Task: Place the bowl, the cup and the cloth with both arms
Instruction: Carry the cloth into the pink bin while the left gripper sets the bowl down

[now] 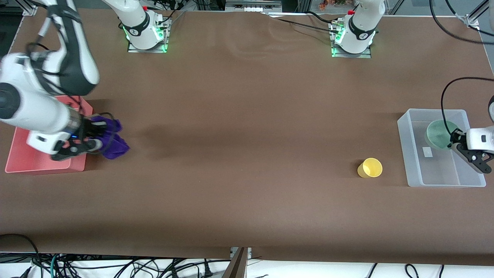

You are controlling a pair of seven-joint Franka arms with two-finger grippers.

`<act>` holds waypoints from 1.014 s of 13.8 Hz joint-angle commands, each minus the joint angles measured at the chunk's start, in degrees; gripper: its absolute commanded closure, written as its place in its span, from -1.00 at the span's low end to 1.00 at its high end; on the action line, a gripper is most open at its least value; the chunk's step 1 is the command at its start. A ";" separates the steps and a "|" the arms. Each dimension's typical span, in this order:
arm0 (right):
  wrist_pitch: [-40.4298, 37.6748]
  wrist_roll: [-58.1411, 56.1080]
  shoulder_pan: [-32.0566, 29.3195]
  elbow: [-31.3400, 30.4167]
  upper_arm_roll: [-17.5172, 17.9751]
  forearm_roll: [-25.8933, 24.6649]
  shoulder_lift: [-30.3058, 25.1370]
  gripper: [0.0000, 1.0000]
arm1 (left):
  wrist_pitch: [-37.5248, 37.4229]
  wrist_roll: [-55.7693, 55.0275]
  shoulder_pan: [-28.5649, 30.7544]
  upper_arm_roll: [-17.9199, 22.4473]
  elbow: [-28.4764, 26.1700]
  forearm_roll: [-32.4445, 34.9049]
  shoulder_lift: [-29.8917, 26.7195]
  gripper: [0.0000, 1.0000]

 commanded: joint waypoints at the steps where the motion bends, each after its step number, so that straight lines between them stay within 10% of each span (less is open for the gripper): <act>1: -3.98 -8.42 -0.21 2.62 -5.90 -0.44 0.61 1.00 | 3.03 1.57 0.85 -0.73 2.87 1.53 4.27 1.00; 5: -3.98 -18.99 -0.65 1.56 -14.88 0.08 0.61 1.00 | 6.90 1.57 1.73 -0.65 2.61 1.44 7.52 0.94; 9: -0.31 -21.82 -5.74 -2.46 -16.65 0.17 1.84 1.00 | 6.82 1.66 2.17 -0.73 2.52 1.44 7.27 -1.00; 14: 11.47 -27.44 -9.70 -13.36 -17.88 0.35 2.28 1.00 | -0.02 3.42 1.64 -4.23 3.13 0.56 -0.80 -1.00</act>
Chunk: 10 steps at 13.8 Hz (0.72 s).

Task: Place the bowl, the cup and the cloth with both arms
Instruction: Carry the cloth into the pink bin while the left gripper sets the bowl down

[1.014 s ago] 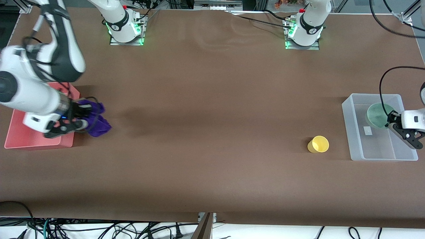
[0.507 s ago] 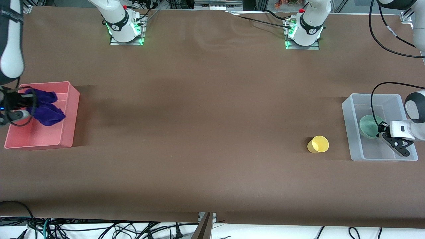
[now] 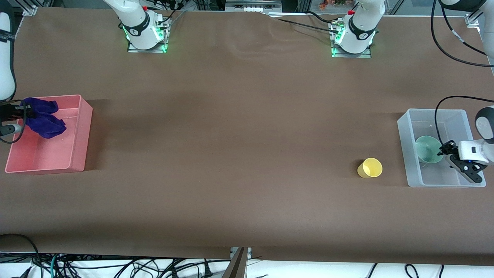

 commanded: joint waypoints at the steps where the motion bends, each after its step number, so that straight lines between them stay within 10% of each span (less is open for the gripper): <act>1: 4.72 -2.61 -0.94 -5.86 -0.54 0.37 -1.20 1.00 | -6.53 -0.12 -0.08 -4.77 -0.33 0.55 -7.75 -1.00; 6: 10.79 -2.43 -0.94 -6.58 -0.72 0.72 1.87 1.00 | -12.35 -19.86 -1.13 -14.00 -0.68 0.64 -10.15 -1.00; 8: 10.97 -2.35 -0.94 -6.58 -0.72 3.52 2.58 -0.58 | -11.92 -30.31 -4.98 -14.46 -0.77 0.90 -9.10 -1.00; 10: 10.97 -1.82 -0.94 -6.23 -0.72 4.06 2.50 -0.98 | -10.51 -40.94 -8.76 -14.37 -0.68 1.35 -7.52 -1.00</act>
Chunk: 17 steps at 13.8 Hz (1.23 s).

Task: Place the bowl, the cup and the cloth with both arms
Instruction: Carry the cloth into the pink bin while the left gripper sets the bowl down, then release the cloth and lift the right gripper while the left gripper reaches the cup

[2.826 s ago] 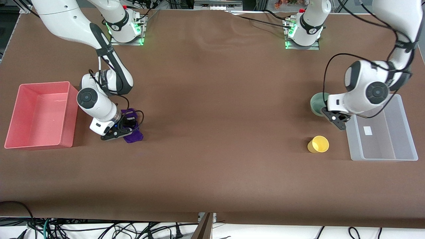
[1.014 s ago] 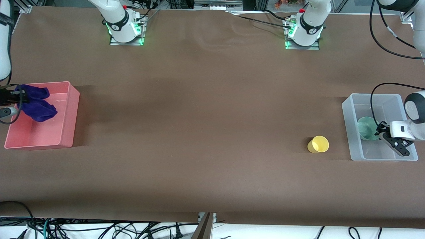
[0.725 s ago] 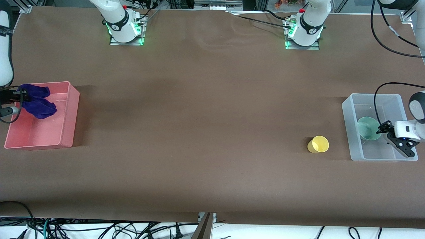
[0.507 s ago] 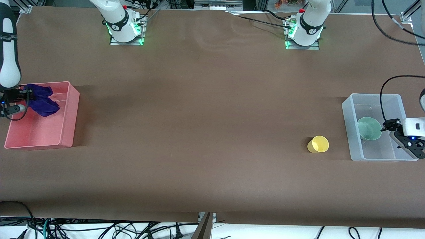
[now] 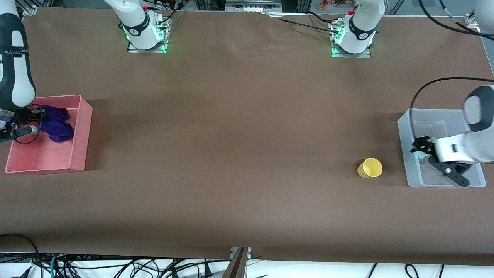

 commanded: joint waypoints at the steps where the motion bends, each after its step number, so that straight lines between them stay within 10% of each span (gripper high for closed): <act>1: 0.05 -0.22 -0.05 0.87 -0.04 1.73 -0.71 -0.98 | 3.77 -13.56 -3.57 0.20 -0.19 1.44 3.15 -1.00; 11: -18.31 11.28 1.54 14.41 7.06 4.82 -10.19 -0.98 | 16.35 -19.94 -2.61 0.82 -2.73 2.67 12.39 -0.88; 13: -20.51 18.55 1.54 14.33 11.80 2.02 -13.27 -0.98 | 17.24 -20.29 -2.17 0.91 -3.09 2.67 13.18 -0.34; 16: -23.67 26.84 1.54 14.33 17.61 0.15 -16.87 -0.98 | 16.80 -21.87 -2.35 0.91 -3.18 2.67 13.27 1.00; 17: -24.73 28.33 1.54 14.33 19.36 0.50 -18.10 -0.98 | 16.54 -21.87 -2.43 0.91 -3.09 2.67 13.18 1.00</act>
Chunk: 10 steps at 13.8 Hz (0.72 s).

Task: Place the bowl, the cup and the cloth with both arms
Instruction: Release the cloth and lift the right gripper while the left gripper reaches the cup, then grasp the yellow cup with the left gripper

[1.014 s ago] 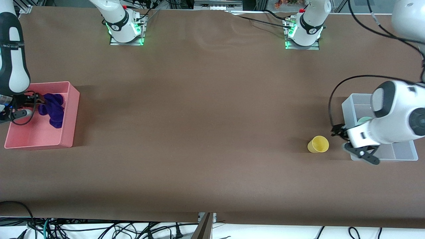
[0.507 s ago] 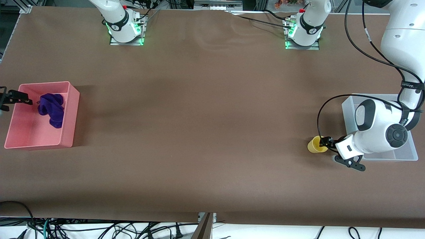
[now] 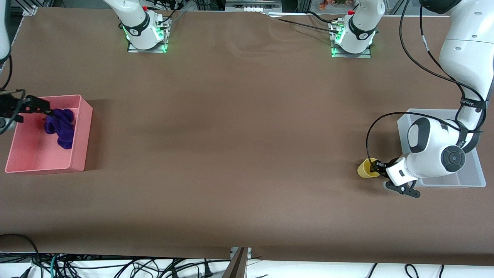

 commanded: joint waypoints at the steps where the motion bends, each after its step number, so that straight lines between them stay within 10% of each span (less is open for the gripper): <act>1: -3.18 5.96 -0.59 -0.58 4.58 -0.47 -4.03 -0.98 | 0.25 -1.92 0.32 -0.48 -0.45 2.22 -0.40 1.00; 10: -5.39 12.41 -0.59 1.87 6.98 -4.67 -5.44 -0.98 | -15.36 -1.04 0.67 -1.18 2.61 0.21 -6.97 1.00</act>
